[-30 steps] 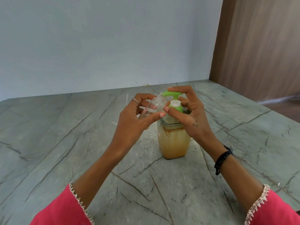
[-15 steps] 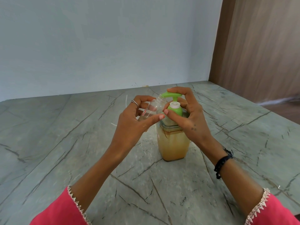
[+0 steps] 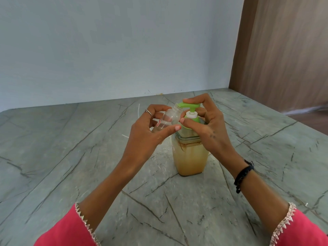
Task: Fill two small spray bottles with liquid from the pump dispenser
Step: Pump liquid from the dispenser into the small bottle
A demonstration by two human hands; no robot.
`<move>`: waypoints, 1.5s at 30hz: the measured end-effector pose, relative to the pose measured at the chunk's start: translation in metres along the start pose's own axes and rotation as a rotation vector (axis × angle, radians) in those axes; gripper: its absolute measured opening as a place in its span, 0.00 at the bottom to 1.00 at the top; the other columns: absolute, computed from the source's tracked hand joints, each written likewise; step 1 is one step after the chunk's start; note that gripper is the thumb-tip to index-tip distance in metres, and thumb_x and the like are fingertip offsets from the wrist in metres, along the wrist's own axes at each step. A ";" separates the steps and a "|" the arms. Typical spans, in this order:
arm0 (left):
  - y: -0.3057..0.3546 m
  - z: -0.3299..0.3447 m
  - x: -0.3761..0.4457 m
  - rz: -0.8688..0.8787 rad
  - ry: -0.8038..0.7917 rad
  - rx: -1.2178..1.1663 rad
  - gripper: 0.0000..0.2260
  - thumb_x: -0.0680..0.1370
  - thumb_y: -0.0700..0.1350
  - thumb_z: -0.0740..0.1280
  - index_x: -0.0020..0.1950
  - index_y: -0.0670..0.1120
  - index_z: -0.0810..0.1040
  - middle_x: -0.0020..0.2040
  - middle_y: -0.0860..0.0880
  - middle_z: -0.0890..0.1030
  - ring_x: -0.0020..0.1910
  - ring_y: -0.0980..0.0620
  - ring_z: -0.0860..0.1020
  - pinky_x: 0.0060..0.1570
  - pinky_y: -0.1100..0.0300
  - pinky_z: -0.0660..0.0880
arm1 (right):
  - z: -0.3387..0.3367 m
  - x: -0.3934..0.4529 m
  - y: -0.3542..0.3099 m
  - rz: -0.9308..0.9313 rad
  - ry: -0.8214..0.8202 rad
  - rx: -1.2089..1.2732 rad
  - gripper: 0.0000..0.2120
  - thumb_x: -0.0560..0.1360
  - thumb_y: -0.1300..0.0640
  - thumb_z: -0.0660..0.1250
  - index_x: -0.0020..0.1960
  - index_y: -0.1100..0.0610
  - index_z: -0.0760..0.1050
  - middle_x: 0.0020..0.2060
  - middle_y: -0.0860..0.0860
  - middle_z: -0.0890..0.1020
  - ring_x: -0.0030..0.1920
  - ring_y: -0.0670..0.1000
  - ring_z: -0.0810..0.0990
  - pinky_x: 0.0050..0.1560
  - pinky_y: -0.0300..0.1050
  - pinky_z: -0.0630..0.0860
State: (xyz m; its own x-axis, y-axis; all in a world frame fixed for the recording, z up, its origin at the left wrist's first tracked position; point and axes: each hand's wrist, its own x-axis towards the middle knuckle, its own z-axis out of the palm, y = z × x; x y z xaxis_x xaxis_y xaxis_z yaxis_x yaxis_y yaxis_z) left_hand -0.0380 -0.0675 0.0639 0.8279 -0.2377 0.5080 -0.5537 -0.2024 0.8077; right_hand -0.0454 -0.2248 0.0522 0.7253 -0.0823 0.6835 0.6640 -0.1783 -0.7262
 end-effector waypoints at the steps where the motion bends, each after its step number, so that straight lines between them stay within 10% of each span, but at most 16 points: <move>1: -0.001 0.000 0.000 -0.003 -0.002 0.007 0.17 0.65 0.53 0.72 0.51 0.58 0.72 0.46 0.58 0.78 0.47 0.54 0.79 0.38 0.65 0.79 | 0.000 0.000 0.000 0.006 0.003 0.000 0.15 0.69 0.64 0.70 0.49 0.47 0.73 0.38 0.48 0.84 0.42 0.48 0.85 0.44 0.41 0.80; 19: -0.001 0.001 0.000 -0.007 0.018 -0.029 0.18 0.64 0.53 0.71 0.52 0.56 0.74 0.46 0.54 0.81 0.47 0.53 0.80 0.39 0.64 0.79 | -0.001 -0.003 0.006 -0.063 -0.029 -0.094 0.17 0.72 0.63 0.69 0.59 0.56 0.72 0.42 0.51 0.81 0.44 0.52 0.83 0.48 0.49 0.81; 36: -0.005 0.001 -0.001 -0.011 0.005 0.004 0.19 0.63 0.55 0.71 0.52 0.57 0.74 0.44 0.59 0.79 0.44 0.60 0.79 0.42 0.67 0.78 | -0.001 0.000 -0.002 -0.001 0.026 -0.031 0.15 0.71 0.67 0.71 0.46 0.49 0.73 0.43 0.46 0.84 0.44 0.47 0.84 0.44 0.43 0.81; 45: -0.005 0.000 -0.001 -0.018 0.015 -0.006 0.19 0.65 0.53 0.71 0.54 0.55 0.74 0.47 0.54 0.80 0.47 0.54 0.80 0.40 0.64 0.80 | -0.001 -0.002 0.003 -0.063 -0.029 -0.049 0.18 0.72 0.62 0.69 0.58 0.49 0.70 0.43 0.53 0.83 0.46 0.51 0.84 0.49 0.47 0.80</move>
State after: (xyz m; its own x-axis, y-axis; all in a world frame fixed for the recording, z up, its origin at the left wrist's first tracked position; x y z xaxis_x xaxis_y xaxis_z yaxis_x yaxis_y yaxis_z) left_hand -0.0363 -0.0661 0.0598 0.8391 -0.2201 0.4974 -0.5380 -0.2009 0.8187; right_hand -0.0454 -0.2260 0.0486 0.6878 -0.0406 0.7248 0.6994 -0.2304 -0.6766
